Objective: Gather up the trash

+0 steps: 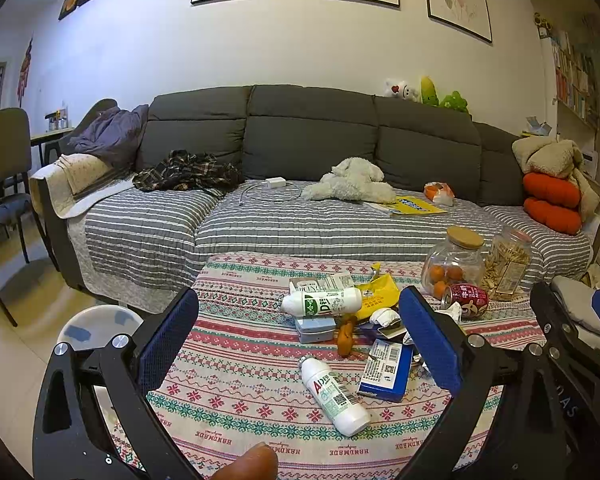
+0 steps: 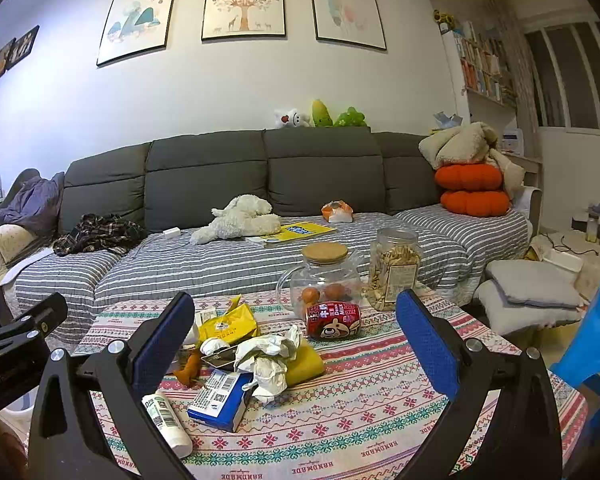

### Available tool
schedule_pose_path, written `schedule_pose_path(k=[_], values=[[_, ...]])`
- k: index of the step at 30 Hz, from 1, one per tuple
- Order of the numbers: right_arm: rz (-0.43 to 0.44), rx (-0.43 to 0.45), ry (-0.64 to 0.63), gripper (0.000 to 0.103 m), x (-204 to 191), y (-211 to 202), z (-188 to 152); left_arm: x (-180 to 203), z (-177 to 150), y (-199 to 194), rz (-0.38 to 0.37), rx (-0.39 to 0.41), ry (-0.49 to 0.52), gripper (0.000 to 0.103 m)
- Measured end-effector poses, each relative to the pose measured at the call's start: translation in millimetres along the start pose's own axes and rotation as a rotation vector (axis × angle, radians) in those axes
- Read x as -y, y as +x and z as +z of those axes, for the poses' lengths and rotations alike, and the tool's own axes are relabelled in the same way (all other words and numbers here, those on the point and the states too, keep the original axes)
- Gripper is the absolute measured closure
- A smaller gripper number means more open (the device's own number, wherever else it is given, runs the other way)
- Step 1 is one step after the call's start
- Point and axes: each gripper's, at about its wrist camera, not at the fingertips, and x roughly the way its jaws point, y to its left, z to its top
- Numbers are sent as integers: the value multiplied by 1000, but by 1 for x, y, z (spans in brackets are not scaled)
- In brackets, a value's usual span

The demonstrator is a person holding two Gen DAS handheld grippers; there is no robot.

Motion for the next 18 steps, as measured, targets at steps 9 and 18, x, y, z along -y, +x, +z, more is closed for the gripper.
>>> schedule_pose_path(k=[9, 18], values=[[0, 0, -2, 5, -2, -1, 1, 0, 0, -1, 0, 0, 1, 7], [2, -1, -4, 5, -1, -1, 0, -1, 0, -1, 1, -1, 1, 7]])
